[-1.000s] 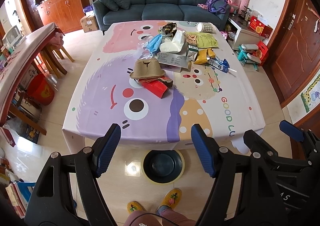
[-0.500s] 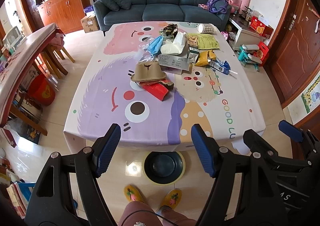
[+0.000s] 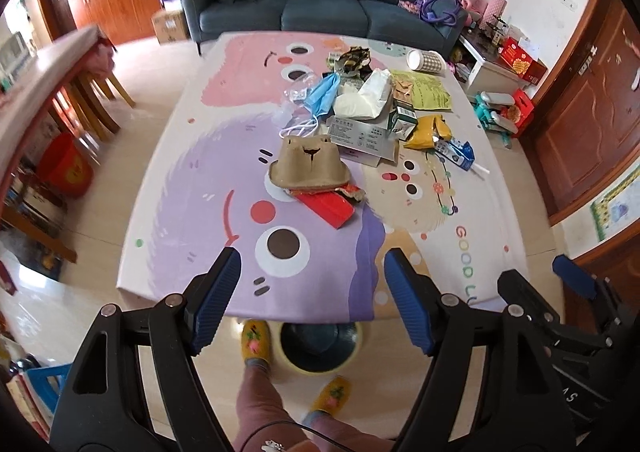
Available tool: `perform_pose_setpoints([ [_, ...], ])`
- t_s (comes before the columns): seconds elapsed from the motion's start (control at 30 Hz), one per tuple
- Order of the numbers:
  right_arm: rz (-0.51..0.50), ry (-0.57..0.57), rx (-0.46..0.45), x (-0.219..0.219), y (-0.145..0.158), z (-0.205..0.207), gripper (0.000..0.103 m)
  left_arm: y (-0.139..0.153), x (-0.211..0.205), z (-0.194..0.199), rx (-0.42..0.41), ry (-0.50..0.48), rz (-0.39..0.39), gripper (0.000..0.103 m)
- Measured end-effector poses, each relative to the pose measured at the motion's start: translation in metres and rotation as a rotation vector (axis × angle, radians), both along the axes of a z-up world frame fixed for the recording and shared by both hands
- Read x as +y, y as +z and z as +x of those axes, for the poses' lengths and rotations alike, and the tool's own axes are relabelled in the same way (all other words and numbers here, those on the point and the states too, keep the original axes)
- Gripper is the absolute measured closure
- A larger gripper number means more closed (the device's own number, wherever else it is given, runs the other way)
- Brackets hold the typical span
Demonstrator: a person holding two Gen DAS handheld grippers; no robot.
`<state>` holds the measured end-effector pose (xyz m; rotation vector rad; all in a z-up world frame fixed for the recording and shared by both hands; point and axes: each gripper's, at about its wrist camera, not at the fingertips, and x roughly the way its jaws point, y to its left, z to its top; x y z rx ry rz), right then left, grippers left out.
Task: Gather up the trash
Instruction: 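Grasp the brown pulp carton piece with the left tool while the right tool grasps the red paper cup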
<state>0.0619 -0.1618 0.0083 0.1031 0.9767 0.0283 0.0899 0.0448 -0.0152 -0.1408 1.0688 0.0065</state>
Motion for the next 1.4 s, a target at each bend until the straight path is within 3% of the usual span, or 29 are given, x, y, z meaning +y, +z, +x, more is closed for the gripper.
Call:
perform_pose_setpoints([
  [0.07, -0.001, -0.01, 0.004, 0.002, -0.003, 0.014, 0.008, -0.005, 0.008, 0.02, 0.019, -0.008, -0.028, 0.02],
  [0.23, -0.003, -0.045, 0.042, 0.005, -0.021, 0.053, 0.012, -0.021, 0.02, 0.078, 0.09, -0.052, -0.079, 0.016],
  [0.47, 0.014, -0.08, 0.111, 0.008, -0.061, 0.114, 0.019, -0.063, 0.017, 0.155, 0.173, -0.082, -0.055, 0.015],
  [0.67, 0.008, -0.071, 0.15, 0.013, -0.091, 0.151, 0.02, -0.11, 0.015, 0.202, 0.268, -0.045, -0.04, 0.015],
  [0.9, 0.028, -0.037, 0.192, 0.023, -0.113, 0.168, 0.02, -0.148, 0.022, 0.217, 0.343, 0.018, -0.05, 0.021],
  [1.0, 0.041, -0.006, 0.205, 0.029, -0.119, 0.171, 0.02, -0.156, 0.024, 0.218, 0.363, 0.025, -0.055, 0.029],
  [1.4, 0.04, 0.245, 0.215, 0.081, -0.129, 0.186, 0.02, -0.141, 0.068, 0.207, 0.278, 0.066, -0.101, 0.03],
])
